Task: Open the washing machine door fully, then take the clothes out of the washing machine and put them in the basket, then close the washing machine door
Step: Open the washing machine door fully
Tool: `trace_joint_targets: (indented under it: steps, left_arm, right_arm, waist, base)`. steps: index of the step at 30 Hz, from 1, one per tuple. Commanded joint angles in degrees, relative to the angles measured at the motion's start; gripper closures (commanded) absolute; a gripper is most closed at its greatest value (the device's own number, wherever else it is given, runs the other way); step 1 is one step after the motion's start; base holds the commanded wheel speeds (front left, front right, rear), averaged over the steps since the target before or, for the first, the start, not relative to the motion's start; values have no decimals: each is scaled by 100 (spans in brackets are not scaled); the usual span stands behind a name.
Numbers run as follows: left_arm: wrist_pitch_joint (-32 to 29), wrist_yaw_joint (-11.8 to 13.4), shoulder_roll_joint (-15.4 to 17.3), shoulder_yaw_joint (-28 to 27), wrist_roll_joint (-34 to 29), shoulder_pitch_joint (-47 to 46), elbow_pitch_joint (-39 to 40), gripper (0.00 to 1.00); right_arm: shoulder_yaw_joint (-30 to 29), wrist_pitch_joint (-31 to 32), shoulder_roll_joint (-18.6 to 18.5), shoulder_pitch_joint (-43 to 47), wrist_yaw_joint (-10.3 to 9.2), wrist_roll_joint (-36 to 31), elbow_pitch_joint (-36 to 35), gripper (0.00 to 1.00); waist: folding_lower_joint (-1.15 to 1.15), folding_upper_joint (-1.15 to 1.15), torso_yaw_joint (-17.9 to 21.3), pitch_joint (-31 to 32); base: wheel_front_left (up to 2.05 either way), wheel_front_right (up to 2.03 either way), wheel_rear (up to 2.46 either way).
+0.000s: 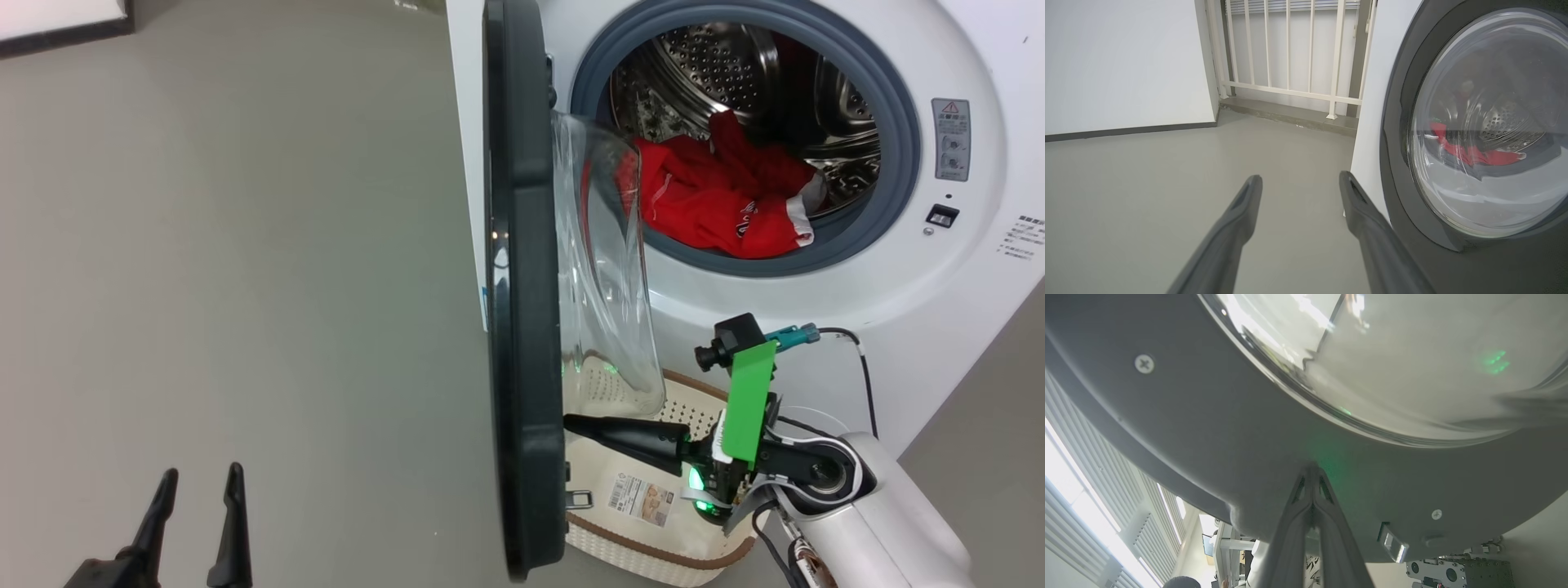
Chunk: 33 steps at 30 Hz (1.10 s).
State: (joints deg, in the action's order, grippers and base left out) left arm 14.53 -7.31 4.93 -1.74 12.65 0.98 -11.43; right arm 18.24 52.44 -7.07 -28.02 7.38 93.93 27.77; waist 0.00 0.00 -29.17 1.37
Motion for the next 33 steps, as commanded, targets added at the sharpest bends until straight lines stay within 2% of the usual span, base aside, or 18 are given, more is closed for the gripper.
trace_joint_targets:
  steps: [1,19,33]
  left_arm:
    - [47,-18,82,-223,-50,-80,165,0]
    - [47,-18,-2,-302,-90,-91,188,0]
    - [47,-18,20,-211,-60,-114,124,0]
  right_arm:
    - [122,47,155,-194,11,71,-188,100]
    - [187,59,328,-343,11,39,-100,100]
    - [281,50,386,-260,11,48,-368,100]
  waist:
    - [0,0,-23,-39]
    - [0,0,-32,-89]
    - [0,0,-5,-56]
  base:
    - [0,0,0]
    - [0,0,0]
    - [0,0,0]
